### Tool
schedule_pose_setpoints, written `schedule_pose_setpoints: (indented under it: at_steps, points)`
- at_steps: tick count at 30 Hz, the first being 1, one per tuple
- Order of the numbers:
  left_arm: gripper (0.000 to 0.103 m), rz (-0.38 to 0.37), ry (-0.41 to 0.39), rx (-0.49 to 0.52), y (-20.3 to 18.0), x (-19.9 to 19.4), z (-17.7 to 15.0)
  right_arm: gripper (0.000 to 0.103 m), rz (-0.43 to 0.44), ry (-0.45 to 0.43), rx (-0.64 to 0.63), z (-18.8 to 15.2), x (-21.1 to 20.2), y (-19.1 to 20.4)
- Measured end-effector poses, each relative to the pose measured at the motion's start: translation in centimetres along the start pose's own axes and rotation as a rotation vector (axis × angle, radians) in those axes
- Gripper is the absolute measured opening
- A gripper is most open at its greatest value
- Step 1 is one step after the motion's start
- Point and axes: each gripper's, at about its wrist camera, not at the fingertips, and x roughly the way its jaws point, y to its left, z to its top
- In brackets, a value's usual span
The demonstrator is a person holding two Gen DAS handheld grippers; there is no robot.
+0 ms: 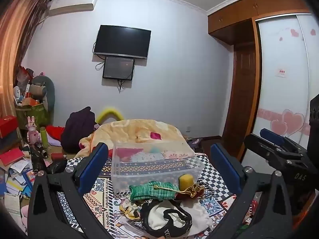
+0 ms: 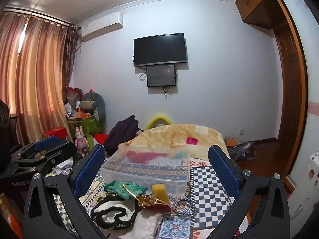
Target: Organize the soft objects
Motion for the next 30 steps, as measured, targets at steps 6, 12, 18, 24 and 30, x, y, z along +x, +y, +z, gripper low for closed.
schedule_pose_setpoints:
  at_steps: [6,12,18,24,30]
  points:
    - [0.103,0.004,0.002,-0.003,-0.1,-0.1,0.1,0.103,0.001,0.003,-0.011,0.0,-0.1,0.3]
    - [0.103,0.006,0.007,-0.004,0.2,0.0,0.4,0.103,0.001,-0.004,-0.006,1.0,-1.5,0.5]
    - [0.103,0.003,0.003,0.006,0.2,-0.6,0.7,0.103,0.010,0.006,0.004,0.2,-0.2,0.1]
    - [0.103,0.001,0.003,0.008,0.1,-0.7,0.6,0.103,0.011,0.005,-0.001,0.2,-0.1,0.2]
    - [0.103,0.002,0.005,-0.003,0.2,-0.7,0.4,0.103,0.010,0.003,-0.004,0.2,-0.1,0.4]
